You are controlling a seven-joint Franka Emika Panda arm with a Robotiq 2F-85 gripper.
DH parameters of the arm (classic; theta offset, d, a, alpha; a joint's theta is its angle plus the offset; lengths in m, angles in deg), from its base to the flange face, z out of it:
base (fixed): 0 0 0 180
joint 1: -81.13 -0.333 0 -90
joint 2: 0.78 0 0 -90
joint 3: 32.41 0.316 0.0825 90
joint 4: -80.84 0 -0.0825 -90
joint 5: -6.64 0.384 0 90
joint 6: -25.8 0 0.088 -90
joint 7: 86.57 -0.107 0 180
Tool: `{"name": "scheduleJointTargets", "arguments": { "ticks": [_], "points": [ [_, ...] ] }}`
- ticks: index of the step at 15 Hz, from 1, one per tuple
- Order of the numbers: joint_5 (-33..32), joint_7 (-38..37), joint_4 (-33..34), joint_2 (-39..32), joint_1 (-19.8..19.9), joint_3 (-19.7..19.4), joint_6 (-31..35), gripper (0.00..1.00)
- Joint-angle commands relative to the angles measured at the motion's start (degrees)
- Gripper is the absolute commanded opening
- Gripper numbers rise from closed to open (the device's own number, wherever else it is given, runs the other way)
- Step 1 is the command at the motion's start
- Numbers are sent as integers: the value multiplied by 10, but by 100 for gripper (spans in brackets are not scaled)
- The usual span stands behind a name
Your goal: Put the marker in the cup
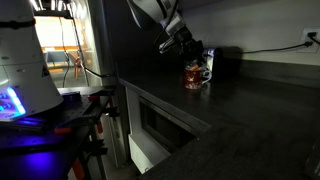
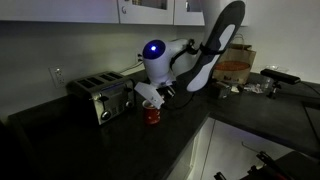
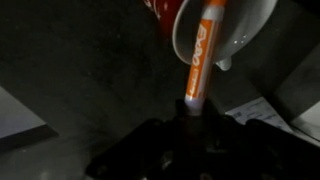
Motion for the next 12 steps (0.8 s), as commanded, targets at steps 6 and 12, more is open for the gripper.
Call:
{"name": "scheduleJointTargets", "arguments": {
  "ticks": [6,12],
  "points": [
    [24,-4,-10,16,23,5,56,81],
    [268,179,-85,62,158,90,140,100]
  ]
}}
